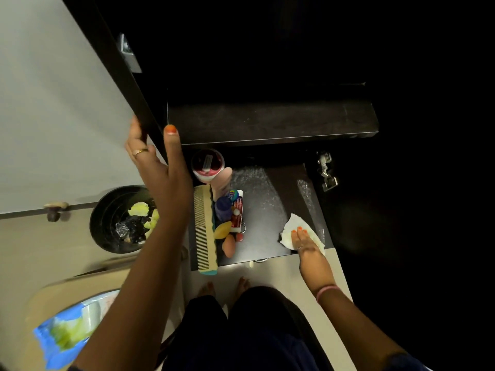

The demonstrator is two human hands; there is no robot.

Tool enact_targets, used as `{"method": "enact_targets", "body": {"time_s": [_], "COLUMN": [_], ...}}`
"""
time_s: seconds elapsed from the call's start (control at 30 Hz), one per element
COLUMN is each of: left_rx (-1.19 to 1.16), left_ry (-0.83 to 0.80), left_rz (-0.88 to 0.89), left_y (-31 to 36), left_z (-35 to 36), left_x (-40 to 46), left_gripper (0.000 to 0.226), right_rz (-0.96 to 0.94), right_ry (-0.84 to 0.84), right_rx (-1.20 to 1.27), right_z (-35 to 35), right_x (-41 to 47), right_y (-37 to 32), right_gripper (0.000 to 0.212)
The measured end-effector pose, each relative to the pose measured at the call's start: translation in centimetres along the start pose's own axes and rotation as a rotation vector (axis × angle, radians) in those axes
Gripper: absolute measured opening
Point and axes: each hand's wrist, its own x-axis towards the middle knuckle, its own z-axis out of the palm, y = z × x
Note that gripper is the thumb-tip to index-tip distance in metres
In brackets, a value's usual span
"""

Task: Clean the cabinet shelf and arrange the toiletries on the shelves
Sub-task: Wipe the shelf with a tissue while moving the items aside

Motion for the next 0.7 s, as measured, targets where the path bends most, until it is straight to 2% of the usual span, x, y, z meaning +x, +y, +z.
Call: {"method": "enact_targets", "body": {"time_s": [0.1, 0.2, 0.27, 0.37, 0.47, 0.6, 0.7], "left_rx": [0.031, 0.038, 0.048, 0.056, 0.032, 0.006, 0.006], "left_ry": [-0.075, -0.071, -0.061, -0.030, -0.011, -0.004, -0.012], "left_rz": [0.044, 0.041, 0.021, 0.027, 0.043, 0.040, 0.023], "left_y": [0.0, -0.3, -0.7, -0.9, -1.1, -1.7, -1.6], "left_z": [0.4, 0.7, 0.7, 1.0, 1.1, 1.0, 1.0], "left_x": [0.1, 0.1, 0.2, 0.1, 0.1, 0.2, 0.2], "left_gripper": [0.017, 0.016, 0.016, 0.020, 0.033, 0.049, 0.049], "right_rz": [0.011, 0.127, 0.153, 0.149, 0.144, 0.153, 0.168], "right_ry": [-0.041, 0.039, 0.163, 0.329, 0.242, 0.120, 0.241], "right_rx": [-0.108, -0.170, -0.158, -0.068, -0.039, 0.000, -0.035], "right_z": [-2.2, -6.3, -9.3, -12.9, -14.2, -9.8, -5.3], "right_x": [-1.0, 0.9, 3.9, 9.6, 14.6, 17.2, 15.9], "right_y": [-0.4, -1.5, -2.0, -2.6, -3.5, -2.6, -1.3], "right_gripper": [0.056, 0.031, 0.023, 0.028, 0.032, 0.045, 0.056]}}
